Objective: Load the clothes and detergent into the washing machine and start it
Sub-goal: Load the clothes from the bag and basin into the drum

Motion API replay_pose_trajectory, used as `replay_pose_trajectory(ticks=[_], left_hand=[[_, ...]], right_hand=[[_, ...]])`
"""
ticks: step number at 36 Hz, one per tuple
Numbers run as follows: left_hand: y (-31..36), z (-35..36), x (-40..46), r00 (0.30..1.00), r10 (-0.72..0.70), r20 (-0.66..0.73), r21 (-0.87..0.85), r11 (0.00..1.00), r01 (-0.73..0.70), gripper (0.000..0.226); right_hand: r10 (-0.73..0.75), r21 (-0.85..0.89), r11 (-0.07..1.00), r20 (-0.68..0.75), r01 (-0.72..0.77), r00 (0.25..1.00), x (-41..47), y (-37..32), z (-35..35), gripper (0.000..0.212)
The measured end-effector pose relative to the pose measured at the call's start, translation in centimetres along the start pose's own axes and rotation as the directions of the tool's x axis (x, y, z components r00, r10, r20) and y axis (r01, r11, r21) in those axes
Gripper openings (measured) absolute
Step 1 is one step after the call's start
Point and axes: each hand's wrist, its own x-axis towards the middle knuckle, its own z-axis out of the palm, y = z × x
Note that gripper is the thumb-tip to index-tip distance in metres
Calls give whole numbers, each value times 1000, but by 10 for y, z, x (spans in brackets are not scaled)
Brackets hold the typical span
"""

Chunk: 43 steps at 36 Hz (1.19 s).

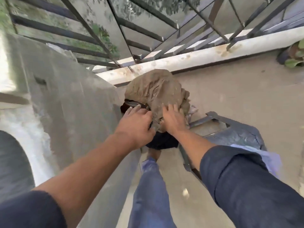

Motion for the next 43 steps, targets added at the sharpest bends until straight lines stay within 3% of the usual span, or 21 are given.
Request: replay_pose_trajectory(ticks=[5,10,18,21,24,26,29,31,33,38,40,43], left_hand=[[-3,13,12,998,-52,30,-151,987,55,61],[-7,11,7,988,-135,79,-279,948,152,72],[-10,-10,-22,965,-259,-42,-484,850,207,116],[-13,-20,-37,952,-290,-97,-574,798,185,139],[-16,-30,-53,943,-283,-174,-618,777,119,151],[-16,-38,-62,932,-257,-254,-660,751,27,142],[-14,-48,-72,918,-172,-357,-768,613,-184,91],[-11,-56,-79,914,-189,-359,-841,490,-229,62],[-7,-64,-88,912,-234,-338,-886,405,-225,50],[-1,-90,-118,913,-291,-286,-954,171,-245,37],[0,-102,-133,925,-258,-278,-961,82,-265,28],[1,-122,-159,938,-184,-295,-950,-54,-309,22]], right_hand=[[20,31,999,-64,-18,998,28,8,13,27],[130,383,922,-173,-55,976,18,7,-5,24],[213,820,560,-275,113,937,-52,-10,-92,24],[184,913,378,-236,153,954,-87,-18,-135,28],[87,970,160,-197,182,976,-123,-24,-177,20],[6,974,28,-223,223,975,-144,-26,-201,18],[-80,965,-85,-256,249,963,-167,-23,-224,24],[-102,961,-129,-260,246,960,-177,-18,-235,28],[-70,956,-167,-255,241,964,-184,-10,-241,29],[243,971,-51,-215,234,946,-184,8,-229,22],[400,992,-1,-117,128,909,-180,10,-217,16],[430,998,-16,57,-56,901,-175,8,-203,14]])
